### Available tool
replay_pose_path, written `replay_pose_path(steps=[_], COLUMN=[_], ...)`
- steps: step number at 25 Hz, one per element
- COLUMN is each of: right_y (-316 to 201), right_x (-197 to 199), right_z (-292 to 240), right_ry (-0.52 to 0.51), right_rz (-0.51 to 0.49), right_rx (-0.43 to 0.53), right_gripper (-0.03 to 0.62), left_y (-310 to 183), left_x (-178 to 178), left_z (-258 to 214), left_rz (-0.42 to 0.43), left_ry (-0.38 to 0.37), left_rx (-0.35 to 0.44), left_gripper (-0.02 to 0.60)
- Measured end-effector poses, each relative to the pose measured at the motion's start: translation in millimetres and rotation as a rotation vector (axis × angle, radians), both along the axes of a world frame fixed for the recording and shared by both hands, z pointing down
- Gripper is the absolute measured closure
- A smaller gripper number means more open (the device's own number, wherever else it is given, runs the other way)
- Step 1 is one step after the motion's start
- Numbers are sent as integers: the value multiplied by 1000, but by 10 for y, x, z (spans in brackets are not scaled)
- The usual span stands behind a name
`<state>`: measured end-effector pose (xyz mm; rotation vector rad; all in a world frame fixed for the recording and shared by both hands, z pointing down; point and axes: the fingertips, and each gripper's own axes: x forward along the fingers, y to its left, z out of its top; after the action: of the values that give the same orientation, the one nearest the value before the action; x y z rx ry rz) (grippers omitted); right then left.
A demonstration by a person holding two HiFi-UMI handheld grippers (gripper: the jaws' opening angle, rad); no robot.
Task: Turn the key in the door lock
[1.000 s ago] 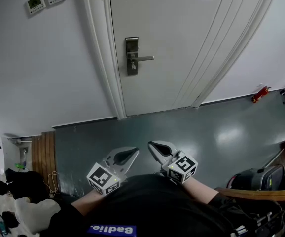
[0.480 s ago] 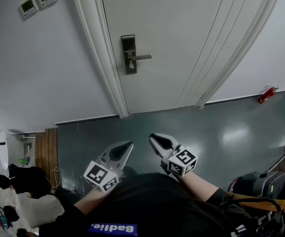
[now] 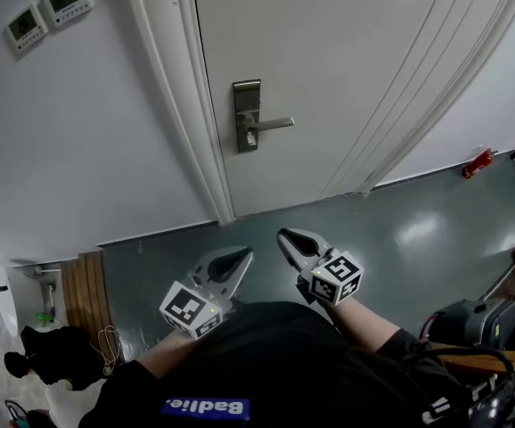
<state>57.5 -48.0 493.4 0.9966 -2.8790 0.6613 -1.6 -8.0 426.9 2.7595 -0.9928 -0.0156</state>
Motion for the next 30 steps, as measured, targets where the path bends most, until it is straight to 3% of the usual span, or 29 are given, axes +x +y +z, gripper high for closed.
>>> replay_pose_path(steps=[7,13,19,25,30], right_y=[-826,-1357,-2014,-2566,-2900], right_x=[-276,-309,-312,-321,-399], right_z=[1,189,429,766,930], right_ry=[26,-27,-93,-241,-504], right_rz=[117,134,126,170,194], right_rx=[12,-90,-193,-342,-473], right_gripper=[579,546,494,472,462], left_y=[-599,-838,-1067,-1191,-1258], left_x=[-453,-504,-516,-545,-584], left_z=[-86,-76,-59,-6,85], left_rz=[63,46,-22,-80,-110], left_ry=[19,15,-19,-55,-74], left_rx=[14,-5,-21,-43,-53], left_gripper=[588,588,588,588,588])
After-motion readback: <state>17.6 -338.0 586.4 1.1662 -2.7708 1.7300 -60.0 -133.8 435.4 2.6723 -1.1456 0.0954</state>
